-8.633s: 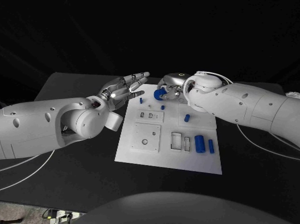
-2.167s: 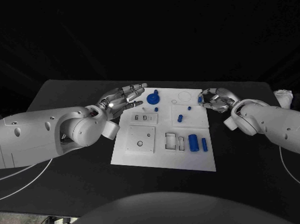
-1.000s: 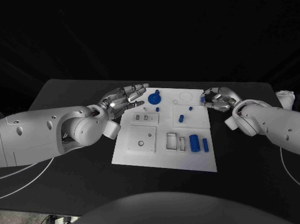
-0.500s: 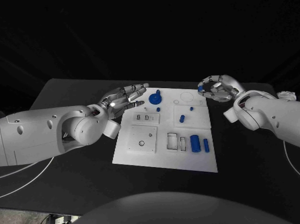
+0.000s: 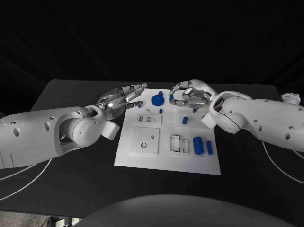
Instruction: Assemble the parts on the task board
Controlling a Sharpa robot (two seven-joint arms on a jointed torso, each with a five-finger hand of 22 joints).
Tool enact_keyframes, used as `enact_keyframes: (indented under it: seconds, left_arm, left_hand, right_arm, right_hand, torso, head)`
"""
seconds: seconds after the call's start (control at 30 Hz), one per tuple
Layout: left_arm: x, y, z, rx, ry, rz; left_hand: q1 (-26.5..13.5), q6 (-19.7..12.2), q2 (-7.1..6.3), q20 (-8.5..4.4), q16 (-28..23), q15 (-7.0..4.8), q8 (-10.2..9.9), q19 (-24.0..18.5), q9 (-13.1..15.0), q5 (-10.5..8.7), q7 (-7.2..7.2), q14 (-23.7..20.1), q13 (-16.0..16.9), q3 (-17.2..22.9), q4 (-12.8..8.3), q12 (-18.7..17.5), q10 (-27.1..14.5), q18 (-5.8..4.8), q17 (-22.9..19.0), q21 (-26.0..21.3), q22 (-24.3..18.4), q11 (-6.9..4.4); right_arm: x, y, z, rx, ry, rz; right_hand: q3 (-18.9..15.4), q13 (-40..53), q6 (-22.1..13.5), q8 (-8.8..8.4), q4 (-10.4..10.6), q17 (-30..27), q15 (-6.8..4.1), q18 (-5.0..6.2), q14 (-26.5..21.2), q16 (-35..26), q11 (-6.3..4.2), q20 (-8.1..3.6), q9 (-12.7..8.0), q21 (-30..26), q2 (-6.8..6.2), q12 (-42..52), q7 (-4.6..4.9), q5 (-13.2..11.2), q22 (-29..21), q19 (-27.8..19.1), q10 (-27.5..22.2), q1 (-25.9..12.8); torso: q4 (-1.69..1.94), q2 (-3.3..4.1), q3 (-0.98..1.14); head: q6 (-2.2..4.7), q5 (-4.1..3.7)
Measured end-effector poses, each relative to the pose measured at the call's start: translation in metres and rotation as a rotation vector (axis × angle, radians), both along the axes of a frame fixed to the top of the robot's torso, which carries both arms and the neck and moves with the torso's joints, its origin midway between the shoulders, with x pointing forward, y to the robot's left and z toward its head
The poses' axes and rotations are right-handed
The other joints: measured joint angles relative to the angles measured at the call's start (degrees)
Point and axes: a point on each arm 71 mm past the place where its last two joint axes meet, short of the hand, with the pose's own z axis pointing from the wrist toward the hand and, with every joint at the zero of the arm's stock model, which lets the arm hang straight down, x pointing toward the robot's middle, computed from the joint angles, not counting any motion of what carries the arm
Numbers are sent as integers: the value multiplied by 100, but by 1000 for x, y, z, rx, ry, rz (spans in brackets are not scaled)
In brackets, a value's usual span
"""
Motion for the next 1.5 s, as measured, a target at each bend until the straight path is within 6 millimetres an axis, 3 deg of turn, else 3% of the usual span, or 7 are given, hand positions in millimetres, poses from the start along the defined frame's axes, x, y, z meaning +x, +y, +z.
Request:
enact_keyframes:
  seconds: [0.27,0.53,1.0,1.27,1.5]
  left_arm:
    - [-2,10,2,10,-19,30]
    - [0,12,4,15,-53,59]
    - [1,10,5,16,-77,72]
    - [2,8,4,15,-77,66]
    - [2,7,4,16,-70,58]
  left_hand:
    - [-47,0,1,21,0,-35,0,21,6,0,0,-35,0,-17,-17,0,20,0,0,23,2,21]
    - [-46,0,0,21,0,-103,22,21,5,0,0,-61,-1,-32,-2,0,20,1,-1,23,1,21]
    - [-46,0,0,21,0,-103,22,21,4,0,0,-61,-1,-32,-2,0,20,0,-2,23,1,20]
    - [-45,0,0,20,0,-103,22,21,4,0,0,-61,-2,-32,-2,0,20,0,-2,23,0,20]
    - [-67,0,23,20,0,-102,22,21,3,0,0,-61,-2,-32,-2,0,20,0,-2,23,0,20]
  right_arm:
    - [-4,43,-14,-87,58,98]
    - [-6,58,-28,-152,81,139]
    - [-3,59,-45,-234,85,148]
    - [-1,58,-46,-256,72,145]
    - [1,56,-48,-269,68,137]
  right_hand:
    - [10,0,54,-60,-12,0,1,1,1,0,27,37,-80,-26,0,0,29,0,-1,4,-14,0]
    - [24,0,201,-106,-58,-1,41,1,1,0,68,78,-166,-26,-23,0,64,-2,-1,4,-15,-22]
    - [24,0,270,-182,-91,-2,41,0,1,0,68,119,-247,-78,-39,0,75,-6,-2,5,-15,-37]
    - [32,0,289,-204,-129,-2,61,0,-20,0,67,119,-279,-78,-54,0,57,-7,-2,4,-15,-51]
    - [32,0,292,-375,-129,-3,82,1,0,0,67,119,-377,-100,-54,0,54,-7,-2,4,-15,-51]
  torso:
    - [13,-5,7]
    - [12,0,8]
    - [6,-5,7]
    - [4,-7,5]
    - [10,-7,5]
  head:
    - [0,74]
    - [0,143]
    - [0,180]
    - [0,150]
    - [0,144]
